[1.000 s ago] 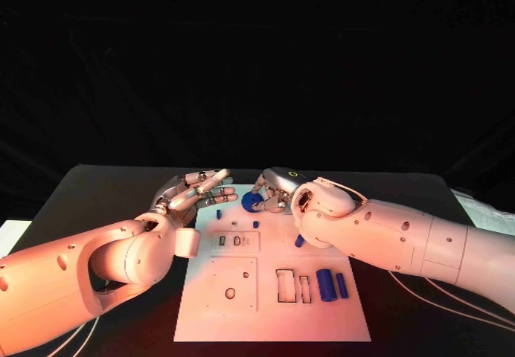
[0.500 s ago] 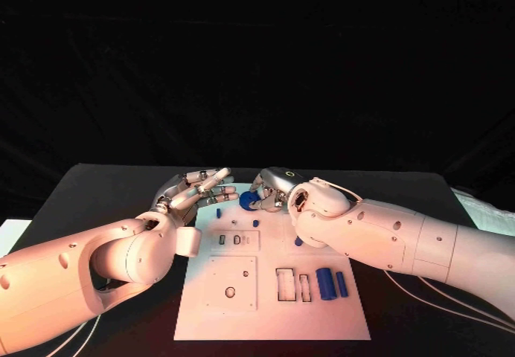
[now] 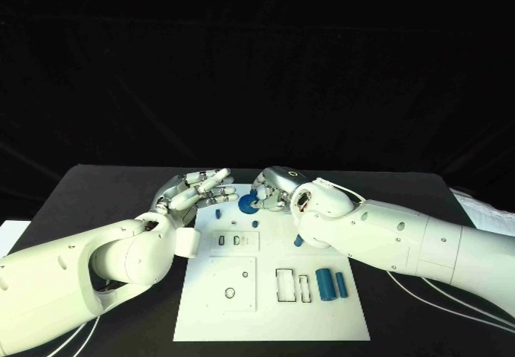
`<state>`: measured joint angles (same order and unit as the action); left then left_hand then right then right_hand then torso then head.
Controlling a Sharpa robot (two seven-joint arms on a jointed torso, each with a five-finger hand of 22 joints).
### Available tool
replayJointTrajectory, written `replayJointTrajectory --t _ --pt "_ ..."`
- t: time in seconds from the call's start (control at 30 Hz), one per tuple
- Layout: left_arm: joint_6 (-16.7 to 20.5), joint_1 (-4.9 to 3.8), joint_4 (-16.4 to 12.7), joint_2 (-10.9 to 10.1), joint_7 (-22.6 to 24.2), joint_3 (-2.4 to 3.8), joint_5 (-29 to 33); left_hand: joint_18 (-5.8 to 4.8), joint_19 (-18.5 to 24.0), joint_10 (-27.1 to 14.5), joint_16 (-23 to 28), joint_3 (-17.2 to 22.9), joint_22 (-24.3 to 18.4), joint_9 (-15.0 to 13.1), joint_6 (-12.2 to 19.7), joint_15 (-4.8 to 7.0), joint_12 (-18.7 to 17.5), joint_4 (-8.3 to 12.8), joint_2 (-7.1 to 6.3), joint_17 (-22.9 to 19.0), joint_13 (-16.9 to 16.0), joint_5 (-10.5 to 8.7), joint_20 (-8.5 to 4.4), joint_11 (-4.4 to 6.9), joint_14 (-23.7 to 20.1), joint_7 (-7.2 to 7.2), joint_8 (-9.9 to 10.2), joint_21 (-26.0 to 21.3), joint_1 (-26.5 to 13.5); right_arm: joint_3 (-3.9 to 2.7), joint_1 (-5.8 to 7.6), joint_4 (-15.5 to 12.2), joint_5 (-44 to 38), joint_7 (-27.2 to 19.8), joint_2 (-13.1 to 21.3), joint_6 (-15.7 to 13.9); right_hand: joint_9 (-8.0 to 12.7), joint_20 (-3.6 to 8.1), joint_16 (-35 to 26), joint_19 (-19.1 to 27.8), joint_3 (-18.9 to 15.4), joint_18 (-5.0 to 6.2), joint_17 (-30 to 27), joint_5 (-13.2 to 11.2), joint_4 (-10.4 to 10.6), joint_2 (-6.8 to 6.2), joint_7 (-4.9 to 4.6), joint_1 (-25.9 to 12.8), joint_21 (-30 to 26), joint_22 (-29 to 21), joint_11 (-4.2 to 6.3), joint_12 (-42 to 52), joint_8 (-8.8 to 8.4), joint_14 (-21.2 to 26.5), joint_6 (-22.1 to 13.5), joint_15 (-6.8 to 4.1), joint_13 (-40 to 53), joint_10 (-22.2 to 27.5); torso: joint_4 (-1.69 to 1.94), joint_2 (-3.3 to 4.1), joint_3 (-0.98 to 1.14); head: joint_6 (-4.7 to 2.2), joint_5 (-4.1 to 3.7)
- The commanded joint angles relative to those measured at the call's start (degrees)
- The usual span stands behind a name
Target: Assemble the parts on the task board
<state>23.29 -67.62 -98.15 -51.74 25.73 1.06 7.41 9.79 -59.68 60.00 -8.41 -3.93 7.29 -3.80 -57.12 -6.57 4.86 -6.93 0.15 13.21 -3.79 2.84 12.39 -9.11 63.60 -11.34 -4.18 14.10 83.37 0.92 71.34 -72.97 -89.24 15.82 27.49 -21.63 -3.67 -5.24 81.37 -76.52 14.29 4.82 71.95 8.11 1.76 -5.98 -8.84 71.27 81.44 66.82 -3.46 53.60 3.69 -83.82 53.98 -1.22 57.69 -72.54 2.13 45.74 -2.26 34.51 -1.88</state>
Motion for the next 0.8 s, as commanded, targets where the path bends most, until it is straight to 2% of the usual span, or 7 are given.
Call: replayJointTrajectory --t 0.03,0.17,0.27,0.43,0.6,0.8 --pt "-1.2 -0.07 -0.1 0.1 0.3 0.05 0.1 0.42 0.5 -0.3 0.2 0.0 -0.1 0.0 0.1 0.00 -0.2 0.4 0.45 0.1 0.0 -0.04 0.00 -0.10 -0.4 -0.44 0.4 -0.2 0.0 -0.10 -0.17 -1.7 0.1 -1.4 1.3 -2.4 -0.1 -0.16 -0.3 0.2 -0.6 -0.03 -0.1 0.4 0.0 -0.49 0.16 -0.2 -0.3 0.0 -0.03 -0.1 -0.04 -2.7 -0.4 0.40 0.1 0.3 0.02 0.03 0.07 -0.09 -0.09" --pt "-1.3 -0.07 0.1 0.0 0.3 0.05 0.1 0.42 0.5 -0.3 0.2 0.0 -0.1 0.0 0.1 0.00 -0.2 0.4 0.45 0.1 0.0 -0.04 0.00 -0.10 -0.4 -0.44 0.4 -0.2 0.0 -0.53 -0.21 -5.1 2.5 -3.9 4.9 -3.7 -0.3 -0.14 -0.1 -0.1 -0.7 -0.13 0.4 1.3 0.1 -0.20 0.30 0.2 -0.1 0.6 0.10 0.9 0.21 -2.8 0.2 0.31 1.0 -0.4 -0.05 -0.08 0.05 -0.24 0.07" --pt "-1.3 -0.06 0.1 -0.1 0.3 0.05 0.1 0.42 0.5 -0.3 0.2 0.0 -0.1 0.0 0.1 0.00 -0.2 0.4 0.45 0.1 0.0 -0.04 0.00 -0.10 -0.4 -0.44 0.4 -0.2 0.0 -0.79 0.09 -7.9 6.2 -7.6 8.9 -4.0 -0.3 -0.06 0.3 -0.6 -0.6 -0.28 1.2 2.1 -0.1 0.24 0.43 0.9 0.2 1.3 0.25 2.4 0.39 -3.0 0.9 0.19 2.2 -1.3 -0.22 -0.19 0.05 -0.38 0.15" --pt "-1.3 -0.06 0.1 -0.4 0.4 0.04 0.1 0.42 0.5 -0.3 0.2 0.0 -0.1 0.1 0.1 -0.02 -0.2 0.5 0.48 0.1 0.1 -0.04 0.02 -0.11 -0.4 -0.46 0.4 -0.3 0.0 -0.98 0.74 -10.7 12.2 -14.6 15.5 -2.6 -0.4 0.07 1.0 -1.3 -0.2 -0.51 2.5 2.4 -1.2 0.38 0.53 2.5 0.7 2.5 0.40 5.0 0.50 -3.3 1.7 0.06 4.5 -2.7 -0.77 -0.40 0.23 -0.55 0.13" --pt "-1.6 -0.06 0.1 -0.4 0.3 0.04 0.1 0.45 0.4 -0.2 0.2 0.0 -0.1 0.0 0.1 0.01 -0.2 0.6 0.56 0.1 0.0 -0.04 0.03 -0.09 -0.3 -0.43 0.4 -0.3 0.1 -1.01 0.96 -10.3 16.7 -19.3 20.3 -0.5 -0.4 0.11 1.0 -1.2 -0.1 -0.49 2.5 2.4 -1.9 0.22 0.54 3.3 0.7 2.4 0.42 5.0 0.47 -3.3 2.1 0.04 4.5 -2.5 -1.19 -0.57 0.45 -0.76 -0.21" --pt "-1.7 -0.05 0.2 -0.4 0.3 0.03 0.1 0.48 0.3 -0.2 0.2 0.0 -0.1 0.0 0.0 0.04 -0.2 0.7 0.62 0.2 0.0 -0.04 0.03 -0.06 -0.2 -0.41 0.3 -0.3 0.1 -0.95 0.86 -8.0 18.7 -21.8 23.0 1.5 -0.4 0.12 1.1 -1.2 -0.2 -0.48 2.8 2.4 -2.2 -0.04 0.54 3.5 0.7 2.4 0.41 4.6 0.42 -3.4 2.1 0.04 4.3 -2.3 -1.46 -0.73 0.71 -0.79 -0.34"
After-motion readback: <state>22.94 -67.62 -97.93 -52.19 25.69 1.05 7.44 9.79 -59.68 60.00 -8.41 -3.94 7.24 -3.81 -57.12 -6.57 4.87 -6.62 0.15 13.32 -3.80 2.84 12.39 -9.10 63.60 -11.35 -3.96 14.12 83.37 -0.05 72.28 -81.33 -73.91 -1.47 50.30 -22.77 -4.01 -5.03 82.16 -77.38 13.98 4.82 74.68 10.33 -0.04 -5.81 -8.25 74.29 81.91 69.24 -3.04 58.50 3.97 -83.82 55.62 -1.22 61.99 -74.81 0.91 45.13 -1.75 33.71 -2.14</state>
